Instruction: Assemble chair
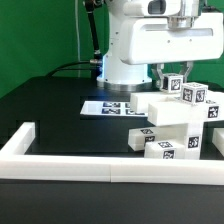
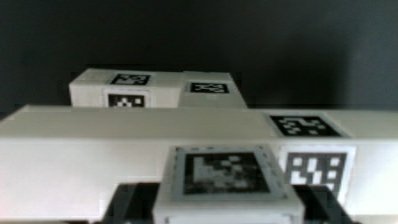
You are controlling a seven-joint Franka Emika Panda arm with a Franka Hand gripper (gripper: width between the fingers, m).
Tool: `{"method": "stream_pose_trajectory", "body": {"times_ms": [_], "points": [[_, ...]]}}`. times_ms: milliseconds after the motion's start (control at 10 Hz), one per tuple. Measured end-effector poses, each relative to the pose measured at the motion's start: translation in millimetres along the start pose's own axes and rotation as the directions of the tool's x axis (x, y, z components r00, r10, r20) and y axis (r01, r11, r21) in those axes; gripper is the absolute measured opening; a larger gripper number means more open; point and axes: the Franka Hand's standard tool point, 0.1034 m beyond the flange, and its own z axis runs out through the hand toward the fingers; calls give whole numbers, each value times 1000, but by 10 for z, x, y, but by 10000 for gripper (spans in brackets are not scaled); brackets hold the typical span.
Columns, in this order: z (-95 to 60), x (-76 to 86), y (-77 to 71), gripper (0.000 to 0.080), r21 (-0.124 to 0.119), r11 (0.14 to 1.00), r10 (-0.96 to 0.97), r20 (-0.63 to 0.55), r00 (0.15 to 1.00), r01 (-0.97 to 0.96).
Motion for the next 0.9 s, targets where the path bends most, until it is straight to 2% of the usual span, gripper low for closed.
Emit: {"method": "stream_pose_trajectory", "body": {"times_ms": [400, 700, 900], "points": [[9, -5, 11, 271, 1, 955, 296, 1, 955, -296], [12, -4, 9, 271, 9, 851, 526, 3, 851, -526], [13, -2, -2, 271, 15, 742, 670, 7, 742, -670]]}}
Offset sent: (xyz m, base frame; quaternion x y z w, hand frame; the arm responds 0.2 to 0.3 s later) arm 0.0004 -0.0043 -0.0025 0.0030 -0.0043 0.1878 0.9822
